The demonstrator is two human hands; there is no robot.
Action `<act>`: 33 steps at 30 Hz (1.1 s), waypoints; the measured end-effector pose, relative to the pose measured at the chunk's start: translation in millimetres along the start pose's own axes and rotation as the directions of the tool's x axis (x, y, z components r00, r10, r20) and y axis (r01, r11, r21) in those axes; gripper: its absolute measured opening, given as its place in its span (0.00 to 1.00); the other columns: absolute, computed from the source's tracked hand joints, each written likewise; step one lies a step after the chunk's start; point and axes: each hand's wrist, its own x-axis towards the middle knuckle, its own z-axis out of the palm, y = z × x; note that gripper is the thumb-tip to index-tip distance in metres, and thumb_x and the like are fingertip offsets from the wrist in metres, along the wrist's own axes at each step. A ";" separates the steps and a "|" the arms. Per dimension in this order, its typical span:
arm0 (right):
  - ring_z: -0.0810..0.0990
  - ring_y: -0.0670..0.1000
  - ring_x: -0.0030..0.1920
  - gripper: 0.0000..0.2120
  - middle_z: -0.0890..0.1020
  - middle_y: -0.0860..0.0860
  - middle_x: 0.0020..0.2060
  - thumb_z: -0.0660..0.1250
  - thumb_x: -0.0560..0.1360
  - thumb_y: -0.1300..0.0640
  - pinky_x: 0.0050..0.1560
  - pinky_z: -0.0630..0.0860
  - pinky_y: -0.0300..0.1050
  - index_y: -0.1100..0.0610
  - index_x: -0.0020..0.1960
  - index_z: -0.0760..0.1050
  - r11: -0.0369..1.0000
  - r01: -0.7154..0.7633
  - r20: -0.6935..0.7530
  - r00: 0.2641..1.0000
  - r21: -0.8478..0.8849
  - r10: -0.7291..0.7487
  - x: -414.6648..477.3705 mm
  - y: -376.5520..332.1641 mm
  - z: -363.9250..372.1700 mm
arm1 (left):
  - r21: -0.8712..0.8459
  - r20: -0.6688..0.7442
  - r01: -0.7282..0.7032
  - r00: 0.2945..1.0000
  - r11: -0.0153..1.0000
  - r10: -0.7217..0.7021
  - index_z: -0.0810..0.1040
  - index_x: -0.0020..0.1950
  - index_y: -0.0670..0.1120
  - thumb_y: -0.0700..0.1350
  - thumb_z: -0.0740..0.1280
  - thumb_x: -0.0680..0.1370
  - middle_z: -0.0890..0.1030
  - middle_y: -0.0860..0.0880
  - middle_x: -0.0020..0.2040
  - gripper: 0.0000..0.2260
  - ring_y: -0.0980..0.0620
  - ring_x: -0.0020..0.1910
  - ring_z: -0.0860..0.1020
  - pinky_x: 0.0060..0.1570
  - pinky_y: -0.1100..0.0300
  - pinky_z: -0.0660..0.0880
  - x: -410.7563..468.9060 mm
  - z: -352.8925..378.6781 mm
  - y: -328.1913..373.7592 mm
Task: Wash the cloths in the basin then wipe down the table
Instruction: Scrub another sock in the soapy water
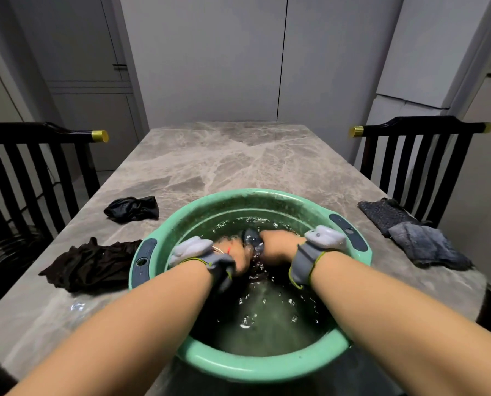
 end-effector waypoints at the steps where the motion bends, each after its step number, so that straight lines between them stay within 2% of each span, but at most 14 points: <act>1: 0.77 0.56 0.59 0.16 0.77 0.60 0.58 0.59 0.79 0.56 0.54 0.73 0.43 0.63 0.63 0.72 0.986 0.031 -0.044 0.999 0.166 -0.024 1.2 -0.7 -7.9 | -0.140 -0.049 0.004 0.999 0.990 -0.011 0.72 0.66 0.38 0.50 0.50 0.83 0.74 0.39 0.66 0.21 0.43 0.66 0.72 0.65 0.55 0.66 2.5 -5.6 3.5; 2: 0.80 0.52 0.50 0.13 0.80 0.59 0.50 0.61 0.77 0.61 0.45 0.74 0.39 0.64 0.59 0.75 0.932 0.081 -0.102 0.994 0.354 -0.048 0.5 -2.1 -15.9 | -0.320 -0.026 0.036 0.999 0.947 -0.047 0.71 0.67 0.36 0.50 0.47 0.84 0.73 0.37 0.68 0.23 0.43 0.68 0.71 0.67 0.57 0.64 -1.9 -16.5 7.7; 4: 0.78 0.47 0.34 0.10 0.77 0.55 0.35 0.61 0.72 0.72 0.31 0.72 0.34 0.62 0.49 0.76 0.623 0.201 -0.204 0.977 0.756 -0.068 -5.5 -12.2 -29.9 | -0.620 0.059 0.097 0.995 0.779 -0.077 0.70 0.68 0.35 0.53 0.43 0.84 0.71 0.36 0.69 0.28 0.43 0.69 0.69 0.68 0.57 0.62 -2.3 -43.4 13.3; 6: 0.75 0.50 0.33 0.15 0.75 0.54 0.32 0.62 0.63 0.73 0.31 0.72 0.36 0.58 0.44 0.74 0.267 0.287 -0.282 0.958 0.920 -0.057 -9.5 -20.4 -38.0 | -0.903 0.219 0.192 0.975 0.385 0.028 0.76 0.60 0.38 0.61 0.44 0.81 0.79 0.35 0.58 0.33 0.42 0.56 0.77 0.58 0.53 0.70 -12.7 -57.9 12.2; 8: 0.74 0.51 0.34 0.17 0.75 0.54 0.34 0.61 0.54 0.68 0.35 0.71 0.40 0.56 0.42 0.73 0.107 0.346 -0.335 0.936 0.932 -0.106 -12.4 -28.1 -41.5 | -0.952 0.304 0.294 0.933 0.082 0.193 0.78 0.50 0.44 0.68 0.46 0.77 0.82 0.40 0.43 0.32 0.44 0.42 0.79 0.48 0.53 0.74 -20.3 -63.8 11.9; 10: 0.75 0.52 0.38 0.18 0.76 0.55 0.38 0.66 0.54 0.62 0.40 0.73 0.44 0.55 0.44 0.70 0.145 0.386 -0.367 0.919 0.911 -0.142 -14.8 -34.7 -36.5 | -0.948 0.295 0.316 0.922 -0.044 0.252 0.79 0.47 0.46 0.69 0.48 0.76 0.83 0.43 0.39 0.31 0.46 0.38 0.81 0.48 0.54 0.76 -18.0 -62.8 11.4; 14: 0.70 0.52 0.64 0.38 0.71 0.54 0.63 0.70 0.62 0.39 0.67 0.67 0.46 0.53 0.65 0.63 0.692 0.499 -0.568 0.808 0.522 -0.154 -10.3 -37.7 -18.9 | -0.972 0.112 0.156 0.965 -0.177 0.239 0.80 0.40 0.46 0.58 0.60 0.75 0.81 0.48 0.31 0.18 0.52 0.34 0.80 0.39 0.61 0.76 -19.2 -58.5 16.9; 17: 0.68 0.52 0.68 0.28 0.72 0.56 0.64 0.63 0.71 0.45 0.68 0.61 0.38 0.57 0.68 0.68 0.708 0.604 -0.684 0.690 0.365 -0.236 -8.8 -38.5 -16.5 | -1.000 0.013 0.009 0.974 0.018 0.228 0.75 0.40 0.49 0.51 0.60 0.77 0.76 0.50 0.38 0.10 0.53 0.36 0.77 0.37 0.61 0.76 -26.5 -58.5 14.7; 20: 0.75 0.56 0.58 0.22 0.78 0.59 0.52 0.60 0.72 0.46 0.56 0.65 0.37 0.64 0.50 0.78 0.710 0.639 -0.740 0.623 0.296 -0.252 -5.4 -38.6 -13.3 | -0.996 -0.083 -0.075 0.979 -0.051 0.186 0.69 0.39 0.47 0.52 0.64 0.77 0.72 0.50 0.38 0.12 0.56 0.37 0.74 0.41 0.65 0.72 -24.2 -52.8 18.5; 22: 0.76 0.57 0.47 0.24 0.77 0.57 0.42 0.57 0.72 0.43 0.48 0.66 0.42 0.64 0.44 0.77 0.712 0.636 -0.757 0.612 0.297 -0.230 -3.3 -37.7 -10.6 | -0.984 -0.129 -0.146 0.979 0.099 0.161 0.68 0.40 0.46 0.46 0.53 0.83 0.70 0.49 0.38 0.13 0.56 0.38 0.72 0.43 0.65 0.70 -26.9 -51.0 21.8; 26: 0.72 0.55 0.42 0.19 0.70 0.53 0.38 0.58 0.72 0.48 0.42 0.62 0.43 0.64 0.41 0.74 0.730 0.606 -0.768 0.615 0.315 -0.179 -2.8 -35.9 -8.5 | -0.987 -0.065 -0.096 0.971 0.127 0.229 0.70 0.41 0.47 0.43 0.48 0.83 0.74 0.50 0.35 0.16 0.55 0.37 0.75 0.38 0.64 0.75 -30.5 -49.5 18.1; 28: 0.70 0.52 0.40 0.14 0.70 0.52 0.36 0.57 0.72 0.49 0.40 0.60 0.42 0.59 0.38 0.71 0.730 0.587 -0.753 0.640 0.350 -0.154 -3.5 -35.4 -9.5 | -0.925 -0.071 -0.160 0.964 0.345 0.256 0.73 0.48 0.47 0.46 0.47 0.84 0.75 0.49 0.41 0.15 0.52 0.41 0.75 0.42 0.59 0.74 -34.8 -54.2 17.2; 31: 0.68 0.52 0.37 0.12 0.66 0.47 0.28 0.57 0.70 0.49 0.38 0.60 0.44 0.54 0.32 0.63 0.711 0.556 -0.700 0.703 0.431 -0.125 -4.5 -31.2 -12.7 | -0.490 -0.178 -0.364 0.931 0.792 0.318 0.69 0.66 0.37 0.41 0.54 0.82 0.75 0.37 0.61 0.16 0.42 0.63 0.74 0.65 0.52 0.67 -19.2 -48.4 13.8; 33: 0.67 0.52 0.35 0.12 0.66 0.49 0.26 0.58 0.69 0.50 0.36 0.59 0.46 0.56 0.31 0.64 0.712 0.533 -0.673 0.730 0.458 -0.114 -3.7 -28.3 -14.7 | -0.299 -0.138 -0.286 0.957 0.911 0.255 0.65 0.70 0.35 0.37 0.54 0.82 0.71 0.36 0.67 0.17 0.41 0.67 0.71 0.67 0.52 0.64 -11.5 -46.8 12.9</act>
